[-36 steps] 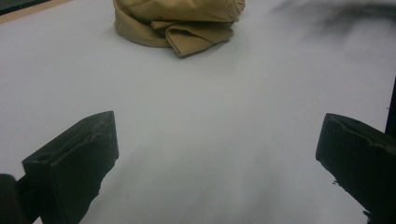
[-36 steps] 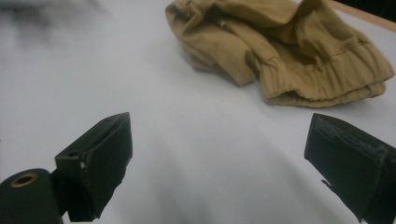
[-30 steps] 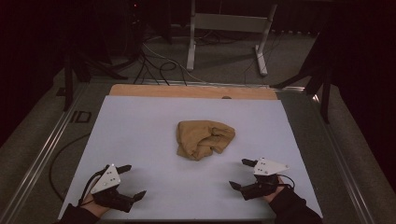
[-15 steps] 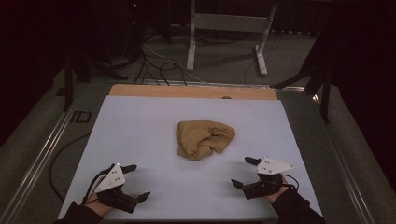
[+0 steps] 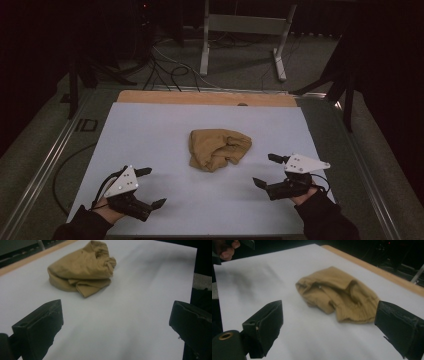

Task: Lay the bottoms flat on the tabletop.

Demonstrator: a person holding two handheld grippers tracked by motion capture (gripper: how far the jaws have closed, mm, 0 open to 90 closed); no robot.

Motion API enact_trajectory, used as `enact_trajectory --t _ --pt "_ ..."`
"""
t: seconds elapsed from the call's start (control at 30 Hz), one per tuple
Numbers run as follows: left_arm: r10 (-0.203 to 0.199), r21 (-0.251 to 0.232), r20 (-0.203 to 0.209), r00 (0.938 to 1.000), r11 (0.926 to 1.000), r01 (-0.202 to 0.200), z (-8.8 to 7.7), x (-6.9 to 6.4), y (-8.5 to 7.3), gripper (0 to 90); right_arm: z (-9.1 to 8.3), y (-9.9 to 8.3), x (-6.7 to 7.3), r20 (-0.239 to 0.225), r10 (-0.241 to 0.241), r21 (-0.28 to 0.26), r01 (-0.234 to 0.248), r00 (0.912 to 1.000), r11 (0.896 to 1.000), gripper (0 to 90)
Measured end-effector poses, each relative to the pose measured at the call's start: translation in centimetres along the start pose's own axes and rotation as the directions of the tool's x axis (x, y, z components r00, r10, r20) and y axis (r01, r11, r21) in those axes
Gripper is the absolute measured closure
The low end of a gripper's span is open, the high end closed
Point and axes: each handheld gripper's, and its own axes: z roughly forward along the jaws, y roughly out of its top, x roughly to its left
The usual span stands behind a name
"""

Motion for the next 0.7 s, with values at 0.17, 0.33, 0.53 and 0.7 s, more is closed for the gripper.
enact_trajectory --t 0.17,0.33,0.53,0.7 --pt "0.011 -0.015 0.004 0.9999 0.9998 -0.011 0.3 0.4 1.4 0.1 -0.1 1.6 -0.9 0.011 -0.02 -0.019 0.02 0.9997 1.0 8.4" --pt "0.027 -0.019 0.002 0.9996 0.9995 -0.027 1.1 0.7 2.4 0.1 0.7 2.9 -1.5 0.007 -0.051 -0.033 0.051 0.9987 0.998 8.5" --pt "0.036 -0.011 -0.01 0.9993 0.9993 -0.036 2.7 1.2 3.3 0.1 2.8 3.7 -1.8 -0.003 -0.05 -0.021 0.05 0.9987 0.999 8.4" --pt "0.044 -0.008 -0.016 0.9989 0.999 -0.044 4.7 1.8 3.6 0.1 4.8 3.6 -1.4 -0.052 -0.072 -0.012 0.071 0.9961 0.997 8.4"
